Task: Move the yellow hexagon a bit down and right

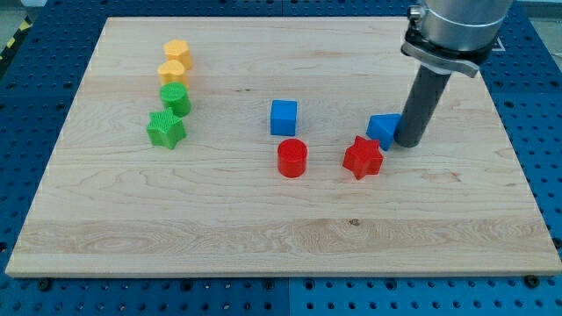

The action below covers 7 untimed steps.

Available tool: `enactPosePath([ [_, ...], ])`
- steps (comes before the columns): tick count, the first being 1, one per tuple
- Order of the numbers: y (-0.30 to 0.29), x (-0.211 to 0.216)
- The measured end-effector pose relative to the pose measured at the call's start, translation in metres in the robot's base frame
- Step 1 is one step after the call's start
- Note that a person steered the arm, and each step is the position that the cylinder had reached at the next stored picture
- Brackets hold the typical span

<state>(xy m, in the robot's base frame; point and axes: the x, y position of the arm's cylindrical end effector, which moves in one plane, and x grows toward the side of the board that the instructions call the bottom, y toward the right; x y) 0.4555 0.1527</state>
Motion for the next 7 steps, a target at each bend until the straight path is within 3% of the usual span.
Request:
enactPosePath([
  [2, -0.036, -0.034],
  [4, -0.027, -0.063],
  [5, -0.02, -0.124],
  [6, -0.056, -0.168],
  [7, -0.133, -0.197],
])
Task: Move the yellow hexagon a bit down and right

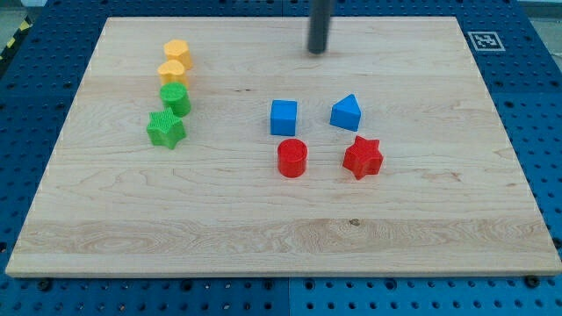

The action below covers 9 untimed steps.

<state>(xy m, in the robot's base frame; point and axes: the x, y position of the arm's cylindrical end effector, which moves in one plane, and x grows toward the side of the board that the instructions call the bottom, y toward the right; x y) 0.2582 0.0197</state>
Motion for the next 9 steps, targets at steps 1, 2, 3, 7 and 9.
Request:
enactPosePath([
  [1, -0.074, -0.02],
  [2, -0.142, -0.021],
  [3, -0.188, -0.004],
  [7, -0.286, 0.044],
  [9, -0.248, 0.044],
])
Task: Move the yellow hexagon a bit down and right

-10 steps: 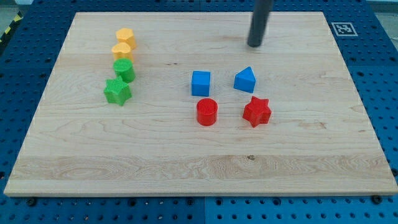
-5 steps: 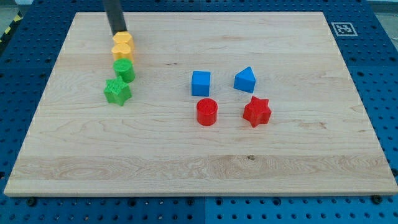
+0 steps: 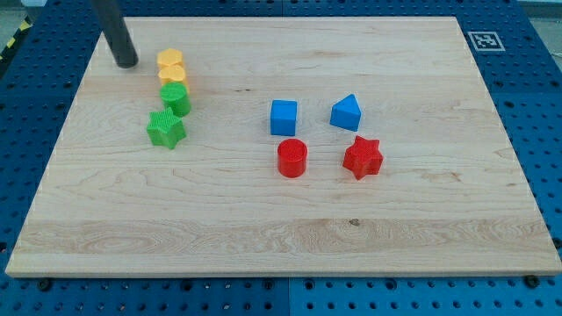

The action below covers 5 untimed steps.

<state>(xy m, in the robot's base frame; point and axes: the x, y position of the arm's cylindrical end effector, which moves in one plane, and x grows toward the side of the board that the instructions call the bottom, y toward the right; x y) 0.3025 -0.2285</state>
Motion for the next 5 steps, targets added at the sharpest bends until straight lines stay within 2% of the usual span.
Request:
enactPosePath([
  [2, 0.043, 0.0],
  [4, 0.05, 0.019],
  [5, 0.075, 0.009],
])
